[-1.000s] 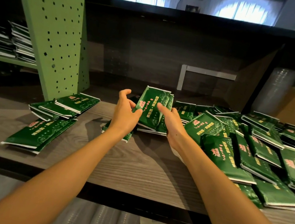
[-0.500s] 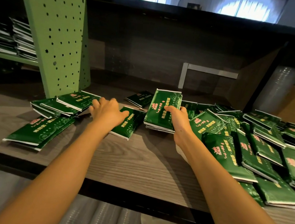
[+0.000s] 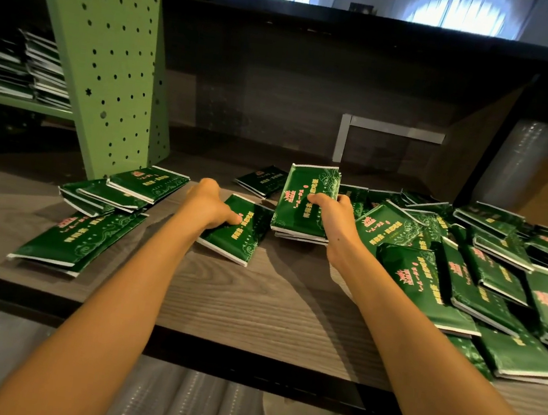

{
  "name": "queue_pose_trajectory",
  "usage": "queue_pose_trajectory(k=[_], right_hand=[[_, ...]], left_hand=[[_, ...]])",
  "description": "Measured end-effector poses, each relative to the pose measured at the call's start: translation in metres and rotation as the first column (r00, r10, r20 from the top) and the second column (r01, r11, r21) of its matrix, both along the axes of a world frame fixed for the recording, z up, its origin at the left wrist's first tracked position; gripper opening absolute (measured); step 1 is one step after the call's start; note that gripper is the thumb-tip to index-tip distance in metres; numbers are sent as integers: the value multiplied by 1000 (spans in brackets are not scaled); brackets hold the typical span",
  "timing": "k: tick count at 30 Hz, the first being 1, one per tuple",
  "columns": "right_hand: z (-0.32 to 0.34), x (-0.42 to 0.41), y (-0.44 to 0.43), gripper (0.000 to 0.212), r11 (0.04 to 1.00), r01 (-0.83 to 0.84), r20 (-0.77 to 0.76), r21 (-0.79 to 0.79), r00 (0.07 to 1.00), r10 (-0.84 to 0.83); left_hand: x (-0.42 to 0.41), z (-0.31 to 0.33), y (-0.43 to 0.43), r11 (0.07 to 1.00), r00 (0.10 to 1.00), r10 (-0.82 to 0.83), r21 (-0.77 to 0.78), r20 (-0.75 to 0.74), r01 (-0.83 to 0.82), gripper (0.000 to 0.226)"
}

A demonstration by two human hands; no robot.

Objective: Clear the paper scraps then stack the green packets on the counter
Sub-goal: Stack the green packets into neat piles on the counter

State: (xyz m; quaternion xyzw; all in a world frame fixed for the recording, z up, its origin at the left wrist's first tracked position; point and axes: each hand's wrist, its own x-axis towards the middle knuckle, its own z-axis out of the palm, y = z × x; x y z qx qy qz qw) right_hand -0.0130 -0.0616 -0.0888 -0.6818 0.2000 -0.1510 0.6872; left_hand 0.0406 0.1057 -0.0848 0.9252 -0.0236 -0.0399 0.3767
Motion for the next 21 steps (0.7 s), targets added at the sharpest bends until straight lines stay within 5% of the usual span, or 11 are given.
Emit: queue_pose_trajectory(k=[6, 11, 15, 21], right_hand=[[-2, 2, -1, 44, 1000, 15, 25, 3, 1000, -15], [-2, 3, -3, 41, 1000, 26, 49, 6, 998, -27], [-4, 5, -3, 48, 999, 15, 43, -29, 999, -14], [-7, 7, 7, 53, 997, -47, 43, -58, 998, 49]], left_hand=[[11, -8, 7, 959, 998, 69, -277, 17, -61, 8], [11, -3, 6, 838, 975, 191, -536, 109, -104, 9], [-1, 8, -1, 655, 996, 63, -756, 61, 5, 17], [-11, -1, -21, 667, 987, -90, -727, 134, 160, 21]])
